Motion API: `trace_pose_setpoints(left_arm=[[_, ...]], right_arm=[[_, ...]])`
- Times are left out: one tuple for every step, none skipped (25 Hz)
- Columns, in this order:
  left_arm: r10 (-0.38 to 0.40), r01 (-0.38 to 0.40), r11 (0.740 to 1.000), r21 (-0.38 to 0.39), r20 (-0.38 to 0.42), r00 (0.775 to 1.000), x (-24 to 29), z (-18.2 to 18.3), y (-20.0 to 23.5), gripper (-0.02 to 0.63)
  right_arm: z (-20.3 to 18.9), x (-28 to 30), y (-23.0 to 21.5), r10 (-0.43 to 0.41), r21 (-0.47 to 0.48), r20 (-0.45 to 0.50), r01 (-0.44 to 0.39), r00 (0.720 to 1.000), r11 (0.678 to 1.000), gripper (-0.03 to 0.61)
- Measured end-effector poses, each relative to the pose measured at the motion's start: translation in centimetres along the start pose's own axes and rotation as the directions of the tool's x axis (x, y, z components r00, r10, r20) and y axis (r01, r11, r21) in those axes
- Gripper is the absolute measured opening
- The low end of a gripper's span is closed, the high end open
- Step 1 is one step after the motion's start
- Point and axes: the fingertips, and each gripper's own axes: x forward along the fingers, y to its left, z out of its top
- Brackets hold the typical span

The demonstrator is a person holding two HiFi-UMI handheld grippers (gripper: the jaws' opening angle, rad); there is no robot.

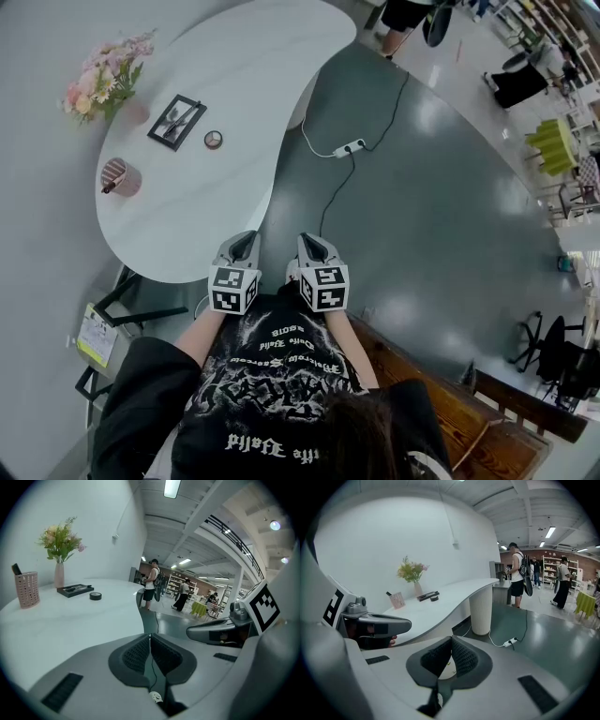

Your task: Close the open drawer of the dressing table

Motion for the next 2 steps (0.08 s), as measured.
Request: trace_pose_setpoints(left_arm=[[0.001, -0.001, 1.000, -0.003, -0.002, 1.000, 0.00, -0.02, -0.11, 0.028], [0.002, -0.002, 1.000, -0.006, -0.004, 1.000, 0.01, -0.05, -0.24, 0.028]], right_arm=[[-0.02, -0.08, 0.12, 0.005, -0.007, -0.004, -0.005, 1.000, 1.000, 0.028], [-0.03, -0.17, 0.24, 0.010, -0.015, -0.009, -0.010, 1.000, 1.000, 0.028]])
